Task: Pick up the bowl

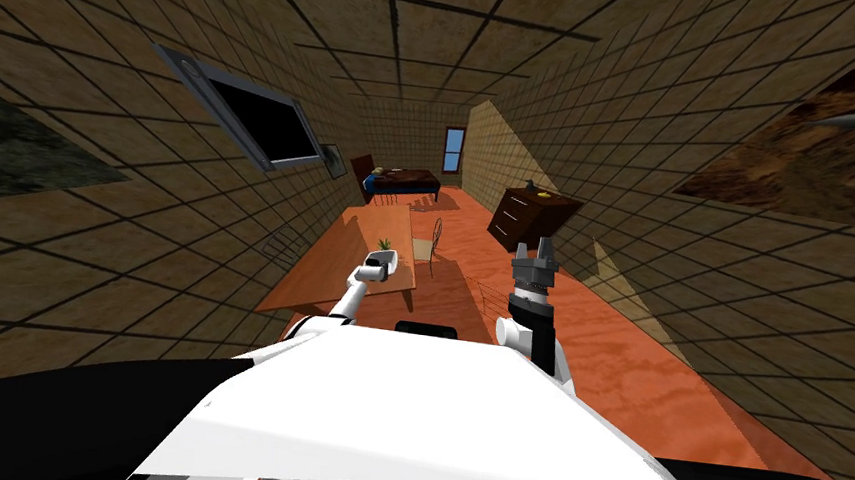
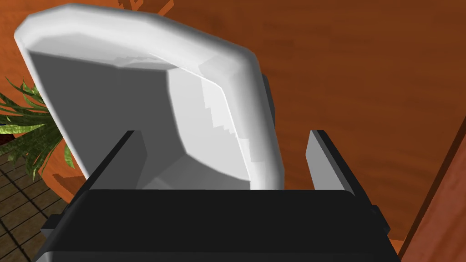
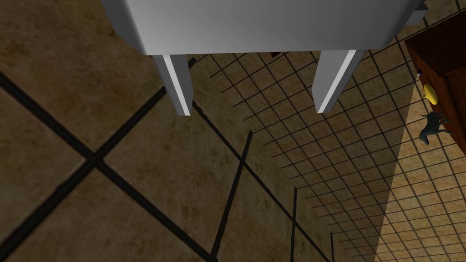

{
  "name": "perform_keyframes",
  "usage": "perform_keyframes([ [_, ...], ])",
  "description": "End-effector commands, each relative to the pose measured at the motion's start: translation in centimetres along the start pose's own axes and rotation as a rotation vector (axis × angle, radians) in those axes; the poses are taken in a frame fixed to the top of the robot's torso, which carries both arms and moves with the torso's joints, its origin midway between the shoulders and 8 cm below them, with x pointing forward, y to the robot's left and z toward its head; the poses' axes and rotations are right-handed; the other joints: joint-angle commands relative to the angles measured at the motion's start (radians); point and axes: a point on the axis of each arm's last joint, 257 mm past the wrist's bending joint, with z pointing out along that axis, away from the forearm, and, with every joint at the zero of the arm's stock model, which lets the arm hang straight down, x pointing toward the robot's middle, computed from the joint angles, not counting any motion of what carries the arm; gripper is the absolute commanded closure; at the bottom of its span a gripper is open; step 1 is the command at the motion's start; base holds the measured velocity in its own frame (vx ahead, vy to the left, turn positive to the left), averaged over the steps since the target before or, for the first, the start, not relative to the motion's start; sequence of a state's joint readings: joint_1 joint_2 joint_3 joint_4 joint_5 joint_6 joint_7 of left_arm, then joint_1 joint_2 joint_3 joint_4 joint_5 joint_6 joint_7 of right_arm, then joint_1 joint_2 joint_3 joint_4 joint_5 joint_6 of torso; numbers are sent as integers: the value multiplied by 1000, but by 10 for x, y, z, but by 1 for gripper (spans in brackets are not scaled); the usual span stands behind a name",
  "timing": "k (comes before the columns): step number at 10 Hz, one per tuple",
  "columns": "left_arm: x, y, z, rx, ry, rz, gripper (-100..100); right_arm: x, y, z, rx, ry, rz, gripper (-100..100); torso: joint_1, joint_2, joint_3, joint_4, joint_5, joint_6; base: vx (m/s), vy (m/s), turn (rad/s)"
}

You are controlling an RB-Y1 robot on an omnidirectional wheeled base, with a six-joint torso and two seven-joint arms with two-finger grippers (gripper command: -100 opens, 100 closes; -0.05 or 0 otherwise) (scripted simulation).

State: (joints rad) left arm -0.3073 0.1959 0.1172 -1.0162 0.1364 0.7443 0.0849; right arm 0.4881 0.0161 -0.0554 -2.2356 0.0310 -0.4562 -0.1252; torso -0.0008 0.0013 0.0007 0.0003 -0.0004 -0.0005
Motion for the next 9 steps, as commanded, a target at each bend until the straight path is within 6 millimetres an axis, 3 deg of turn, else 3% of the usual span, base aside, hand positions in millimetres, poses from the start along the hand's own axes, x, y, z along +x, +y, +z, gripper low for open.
perform_keyframes([
  [1, 1, -9, 3, 5, 2, 1, -100, 0, 0, 0, 0, 0, 0, 0, 0, 0, 0, 0, 0, 0, -53, -19, -24],
  [3, -3, 10, 9, -36, -6, -3, -100, 0, 0, 0, 0, 0, 0, 0, 0, 1, 0, 0, 0, 0, -20, -7, 0],
  [4, -7, -25, 8, 29, -1, -4, -100, 0, 0, 0, 0, 0, 0, 0, 0, 0, 0, 0, 0, 0, -49, -17, -41],
  [5, -3, -32, 8, 33, 2, -2, -100, 0, 0, 0, 0, 0, 0, 0, 0, 1, 1, 0, 0, 0, -55, -21, -22],
  [8, -11, -2, 17, -31, -13, -10, -100, 0, 0, 0, 0, 0, 0, 0, 0, -1, 0, 0, 0, 0, -5, -4, 2],
  [9, -15, -39, 14, 33, -10, -14, -100, 0, 0, 0, 0, 0, 0, 0, 1, -2, -1, 0, 0, 0, -41, -19, -32],
])
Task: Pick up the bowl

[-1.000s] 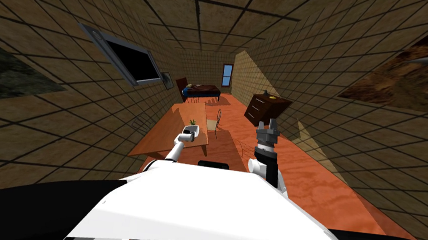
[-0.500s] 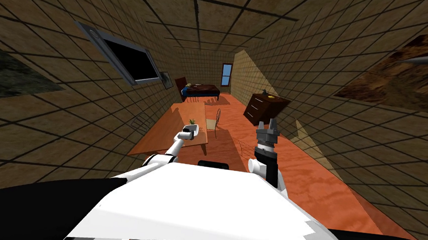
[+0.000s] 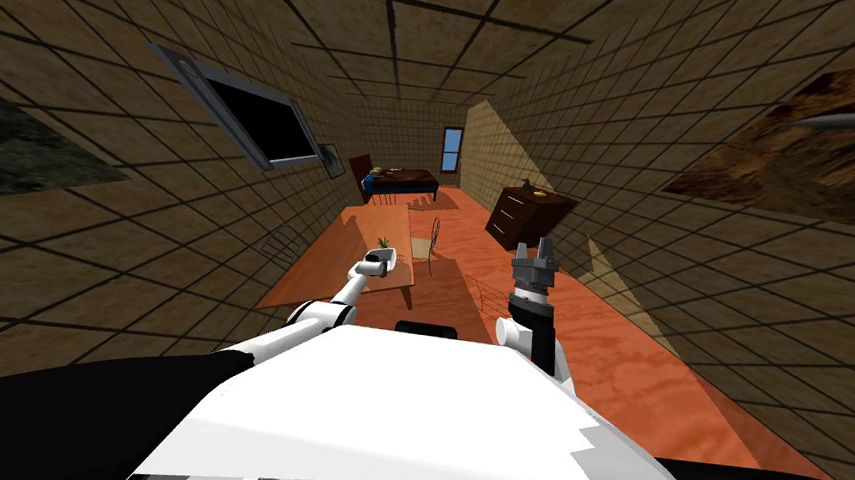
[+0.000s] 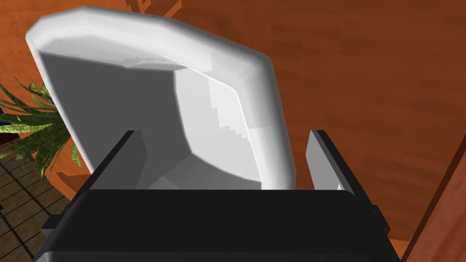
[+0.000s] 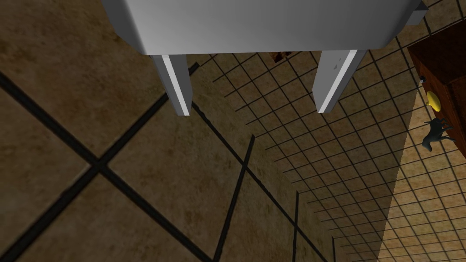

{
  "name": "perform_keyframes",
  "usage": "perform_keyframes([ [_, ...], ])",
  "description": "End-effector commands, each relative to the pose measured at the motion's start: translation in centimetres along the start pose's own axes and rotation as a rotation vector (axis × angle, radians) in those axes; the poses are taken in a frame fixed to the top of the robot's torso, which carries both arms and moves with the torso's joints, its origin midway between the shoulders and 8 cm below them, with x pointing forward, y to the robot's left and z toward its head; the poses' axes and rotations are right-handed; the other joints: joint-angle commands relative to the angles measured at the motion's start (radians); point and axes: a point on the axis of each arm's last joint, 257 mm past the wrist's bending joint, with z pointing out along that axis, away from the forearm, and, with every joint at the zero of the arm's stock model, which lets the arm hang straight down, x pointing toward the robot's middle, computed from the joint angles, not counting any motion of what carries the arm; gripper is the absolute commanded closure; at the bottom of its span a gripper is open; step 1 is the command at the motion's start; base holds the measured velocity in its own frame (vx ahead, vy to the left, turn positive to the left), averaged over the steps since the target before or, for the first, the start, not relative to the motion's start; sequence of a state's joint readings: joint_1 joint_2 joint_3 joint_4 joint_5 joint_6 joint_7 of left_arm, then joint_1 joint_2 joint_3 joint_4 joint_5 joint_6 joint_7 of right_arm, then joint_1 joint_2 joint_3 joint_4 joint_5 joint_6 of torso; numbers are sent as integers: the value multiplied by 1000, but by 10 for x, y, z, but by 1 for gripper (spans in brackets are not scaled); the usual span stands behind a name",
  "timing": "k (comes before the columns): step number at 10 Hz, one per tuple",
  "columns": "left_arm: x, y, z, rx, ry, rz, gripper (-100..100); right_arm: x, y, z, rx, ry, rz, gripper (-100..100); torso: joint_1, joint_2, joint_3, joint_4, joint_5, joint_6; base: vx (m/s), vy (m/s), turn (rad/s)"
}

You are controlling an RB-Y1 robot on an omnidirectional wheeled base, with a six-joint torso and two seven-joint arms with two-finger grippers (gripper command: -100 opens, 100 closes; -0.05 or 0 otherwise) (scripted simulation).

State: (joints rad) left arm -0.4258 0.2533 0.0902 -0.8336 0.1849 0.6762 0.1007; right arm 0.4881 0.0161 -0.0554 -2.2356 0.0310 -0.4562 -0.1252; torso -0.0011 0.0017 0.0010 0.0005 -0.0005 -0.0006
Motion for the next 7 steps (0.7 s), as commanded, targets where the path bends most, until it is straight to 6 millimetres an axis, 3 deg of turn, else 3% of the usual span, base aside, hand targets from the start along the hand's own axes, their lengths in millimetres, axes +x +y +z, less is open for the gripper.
perform_keyframes([
  [1, 0, -29, -1, 52, 8, -1, -100, 0, 0, 0, 0, 0, 0, 0, 0, 0, 0, 0, 0, 0, -61, -25, -25],
  [3, -8, 1, 9, -14, -9, -10, -100, 0, 0, 0, 0, 0, 0, 0, 0, 0, 0, 1, 0, 0, -15, -5, -1],
  [6, -12, 15, 12, -44, -17, -13, -100, 0, 0, 0, 0, 0, 0, 0, 1, -3, -1, 0, 0, 0, 5, 2, 1],
  [7, -19, -21, 9, 19, -19, -23, -100, 0, 0, 0, 0, 0, 0, 0, 1, -3, -1, 0, 0, 0, -53, -23, -38],
])
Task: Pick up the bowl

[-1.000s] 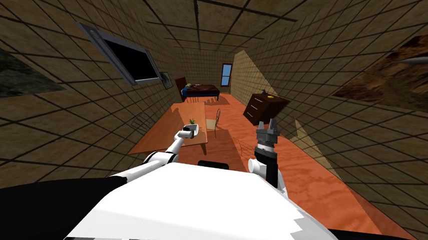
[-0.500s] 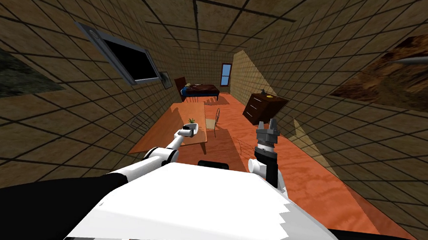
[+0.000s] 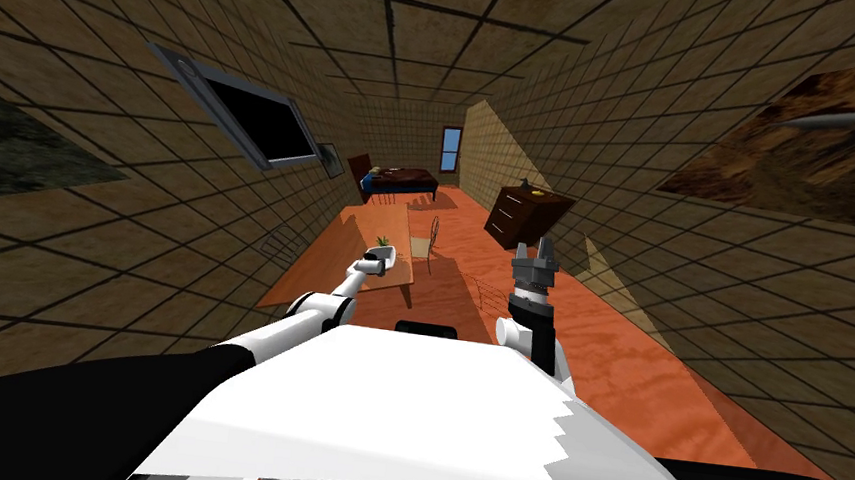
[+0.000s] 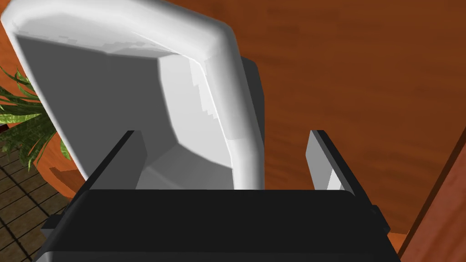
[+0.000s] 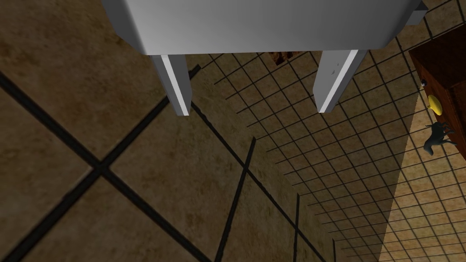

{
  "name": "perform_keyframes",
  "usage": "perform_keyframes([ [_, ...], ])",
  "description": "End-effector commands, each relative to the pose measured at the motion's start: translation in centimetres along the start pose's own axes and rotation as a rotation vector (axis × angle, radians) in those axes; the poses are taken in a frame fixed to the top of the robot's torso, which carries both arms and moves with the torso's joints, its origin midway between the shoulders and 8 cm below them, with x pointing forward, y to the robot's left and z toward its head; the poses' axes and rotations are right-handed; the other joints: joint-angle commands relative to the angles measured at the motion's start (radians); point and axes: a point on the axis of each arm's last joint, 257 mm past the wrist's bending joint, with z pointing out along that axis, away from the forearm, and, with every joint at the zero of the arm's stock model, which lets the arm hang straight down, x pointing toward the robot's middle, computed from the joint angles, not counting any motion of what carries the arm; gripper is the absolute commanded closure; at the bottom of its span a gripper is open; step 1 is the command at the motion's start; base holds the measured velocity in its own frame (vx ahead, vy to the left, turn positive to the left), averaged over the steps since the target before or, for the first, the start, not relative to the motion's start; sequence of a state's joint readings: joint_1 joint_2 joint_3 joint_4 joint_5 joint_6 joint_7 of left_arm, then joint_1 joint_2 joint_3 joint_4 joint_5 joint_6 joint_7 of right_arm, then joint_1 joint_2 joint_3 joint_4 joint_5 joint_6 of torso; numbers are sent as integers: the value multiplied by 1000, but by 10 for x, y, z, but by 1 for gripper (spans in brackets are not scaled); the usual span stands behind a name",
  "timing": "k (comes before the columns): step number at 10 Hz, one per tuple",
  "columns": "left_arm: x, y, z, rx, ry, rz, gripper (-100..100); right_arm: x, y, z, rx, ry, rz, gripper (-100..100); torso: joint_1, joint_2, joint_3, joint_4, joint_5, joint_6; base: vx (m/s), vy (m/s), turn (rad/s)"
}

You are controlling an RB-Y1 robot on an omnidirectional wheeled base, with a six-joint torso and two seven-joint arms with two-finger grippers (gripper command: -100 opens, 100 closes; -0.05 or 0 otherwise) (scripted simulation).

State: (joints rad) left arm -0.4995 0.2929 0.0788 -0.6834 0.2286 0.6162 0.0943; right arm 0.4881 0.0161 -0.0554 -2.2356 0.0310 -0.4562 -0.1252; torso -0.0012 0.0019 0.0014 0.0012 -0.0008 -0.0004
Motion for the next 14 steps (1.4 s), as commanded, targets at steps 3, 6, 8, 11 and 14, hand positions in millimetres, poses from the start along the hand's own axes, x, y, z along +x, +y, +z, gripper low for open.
perform_keyframes([
  [3, -7, 4, 6, -19, -15, -13, -100, 0, 0, 0, 0, 0, 0, 0, 0, 0, 0, 0, 0, 0, -27, -11, -7],
  [6, -18, -26, 3, 31, -24, -29, -100, 0, 0, 0, 0, 0, 0, 0, 1, -3, -2, -1, 0, 0, -9, -2, -15],
  [8, -20, -17, 5, 3, -32, -33, -100, 0, 0, 0, 0, 0, 0, 0, 0, 0, 0, 0, 0, 0, -40, -16, -7],
  [11, -25, -3, 8, -25, -41, -38, -100, 0, 0, 0, 0, 0, 0, 0, 1, -2, -1, -1, 0, 0, -4, -3, 1],
  [14, -44, -15, 5, -16, -69, -67, -100, 0, 0, 0, 0, 0, 0, 0, 0, 0, 0, 0, 0, 0, -39, -16, -20],
])
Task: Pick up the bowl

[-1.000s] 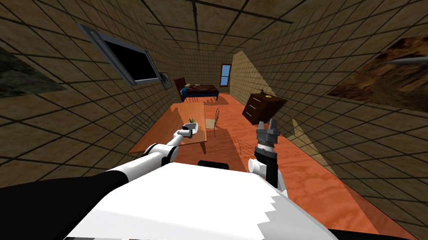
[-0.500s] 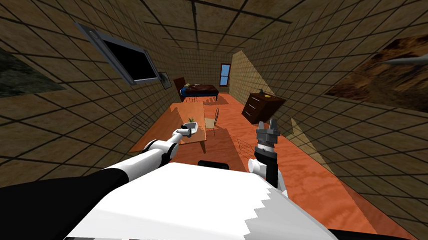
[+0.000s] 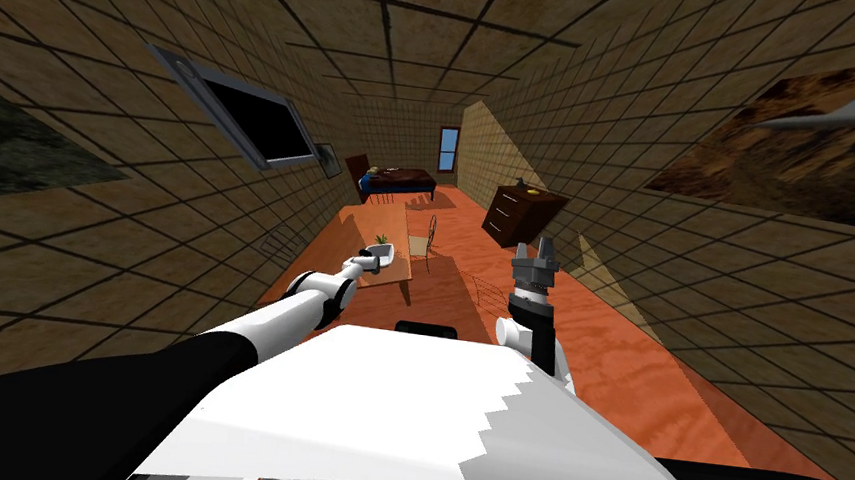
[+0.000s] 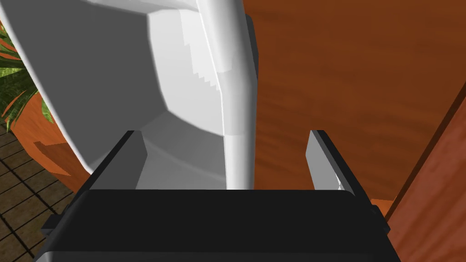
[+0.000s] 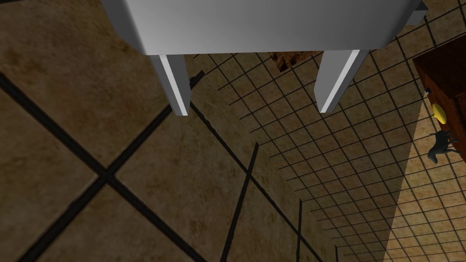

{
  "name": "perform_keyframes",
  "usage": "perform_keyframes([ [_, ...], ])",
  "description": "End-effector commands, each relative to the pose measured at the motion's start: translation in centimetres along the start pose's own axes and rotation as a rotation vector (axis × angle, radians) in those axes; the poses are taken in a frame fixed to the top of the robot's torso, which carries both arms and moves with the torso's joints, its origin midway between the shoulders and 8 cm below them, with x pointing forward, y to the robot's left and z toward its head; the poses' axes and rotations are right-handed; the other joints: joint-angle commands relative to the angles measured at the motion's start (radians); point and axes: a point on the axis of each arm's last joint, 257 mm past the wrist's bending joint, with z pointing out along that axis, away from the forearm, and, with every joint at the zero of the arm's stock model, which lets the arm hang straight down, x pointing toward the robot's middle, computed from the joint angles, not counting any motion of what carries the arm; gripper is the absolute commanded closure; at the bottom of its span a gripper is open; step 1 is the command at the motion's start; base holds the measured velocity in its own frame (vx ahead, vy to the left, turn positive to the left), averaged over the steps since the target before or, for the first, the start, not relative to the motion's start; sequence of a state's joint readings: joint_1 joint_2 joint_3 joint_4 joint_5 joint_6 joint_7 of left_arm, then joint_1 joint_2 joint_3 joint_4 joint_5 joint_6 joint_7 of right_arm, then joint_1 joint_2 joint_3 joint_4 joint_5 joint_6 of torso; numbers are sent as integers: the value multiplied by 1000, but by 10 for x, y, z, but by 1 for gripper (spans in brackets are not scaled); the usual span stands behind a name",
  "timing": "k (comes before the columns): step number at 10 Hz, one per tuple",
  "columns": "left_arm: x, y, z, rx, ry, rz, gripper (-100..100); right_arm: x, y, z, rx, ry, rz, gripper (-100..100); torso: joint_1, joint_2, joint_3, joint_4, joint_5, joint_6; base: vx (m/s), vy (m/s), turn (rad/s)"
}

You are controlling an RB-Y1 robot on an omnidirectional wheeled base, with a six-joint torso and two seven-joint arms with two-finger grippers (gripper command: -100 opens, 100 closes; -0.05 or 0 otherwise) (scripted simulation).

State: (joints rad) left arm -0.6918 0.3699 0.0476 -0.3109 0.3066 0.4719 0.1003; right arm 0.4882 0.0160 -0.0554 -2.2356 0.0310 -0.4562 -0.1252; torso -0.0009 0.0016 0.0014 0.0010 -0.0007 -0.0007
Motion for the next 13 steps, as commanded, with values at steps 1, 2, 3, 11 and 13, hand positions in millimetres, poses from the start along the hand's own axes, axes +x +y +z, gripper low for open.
perform_keyframes([
  [1, 0, 0, 0, 0, 0, 0, -100, 0, 0, 0, 0, 0, 0, 0, 0, 0, 0, 0, 0, 0, -9, -4, 2],
  [2, -1, 1, 0, -2, -1, -1, 100, 0, 0, 0, 0, 0, 0, 0, 0, -1, -1, 0, 0, 0, 0, 0, 0],
  [3, 0, 1, 0, -2, -1, 0, 100, 0, 0, 0, 0, 0, 0, 0, 1, -2, -1, 0, 0, 0, 0, 0, 0],
  [11, 26, 48, 4, -72, 31, 47, 100, 0, 0, 0, 0, 0, 0, 0, 1, -6, -4, -3, 2, 2, 24, 12, 14],
  [13, 31, 30, 0, -23, 46, 51, 100, 0, 0, 0, 0, 0, 0, 0, 1, -8, -9, -11, 8, 4, 38, 12, 2],
])
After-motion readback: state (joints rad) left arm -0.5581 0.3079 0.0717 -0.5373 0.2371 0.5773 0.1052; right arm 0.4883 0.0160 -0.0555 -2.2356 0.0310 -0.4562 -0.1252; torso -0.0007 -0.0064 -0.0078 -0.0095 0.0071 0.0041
